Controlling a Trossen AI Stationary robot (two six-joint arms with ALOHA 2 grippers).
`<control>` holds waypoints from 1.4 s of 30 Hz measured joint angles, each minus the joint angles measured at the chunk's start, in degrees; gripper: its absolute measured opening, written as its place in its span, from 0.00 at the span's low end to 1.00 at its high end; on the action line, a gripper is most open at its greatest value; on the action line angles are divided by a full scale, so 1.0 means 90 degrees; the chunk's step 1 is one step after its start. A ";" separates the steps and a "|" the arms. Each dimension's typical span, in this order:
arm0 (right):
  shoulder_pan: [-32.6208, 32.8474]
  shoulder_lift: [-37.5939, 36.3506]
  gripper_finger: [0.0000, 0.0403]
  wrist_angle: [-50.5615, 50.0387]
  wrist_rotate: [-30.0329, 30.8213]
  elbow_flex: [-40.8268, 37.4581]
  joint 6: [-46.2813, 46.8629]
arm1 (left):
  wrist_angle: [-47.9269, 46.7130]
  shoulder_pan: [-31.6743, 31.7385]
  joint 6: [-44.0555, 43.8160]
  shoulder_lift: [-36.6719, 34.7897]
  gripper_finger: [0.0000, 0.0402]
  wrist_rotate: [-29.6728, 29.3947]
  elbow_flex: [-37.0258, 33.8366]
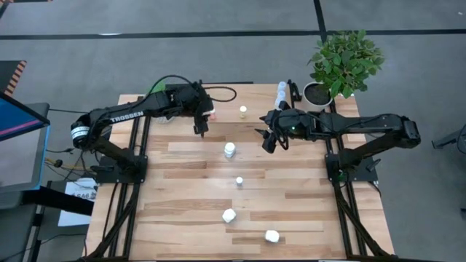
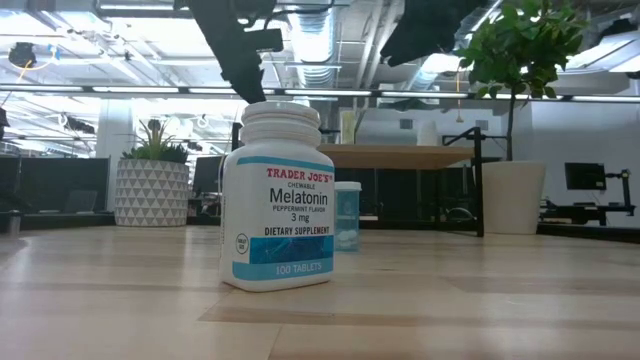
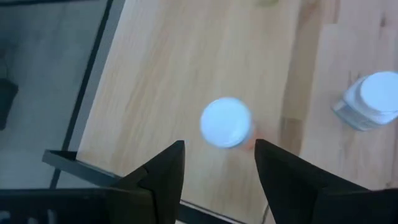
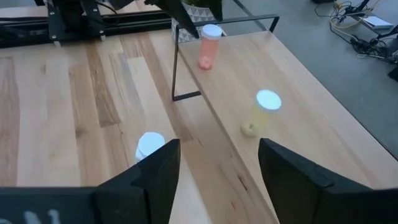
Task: Pick and place medicine bottles onto shelf by color
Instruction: Put the orange pill on the shelf
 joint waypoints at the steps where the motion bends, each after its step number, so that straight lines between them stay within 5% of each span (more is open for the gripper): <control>1: 0.0000 0.0000 0.59 -0.0008 0.0002 0.0000 0.0000 | 0.0007 0.0038 -0.0002 0.0000 0.46 0.0002 0.0000; 42: 0.0022 0.0000 0.59 -0.0202 0.0012 -0.0002 0.0015 | 0.0338 0.0342 -0.0202 0.0436 0.47 0.1064 0.0019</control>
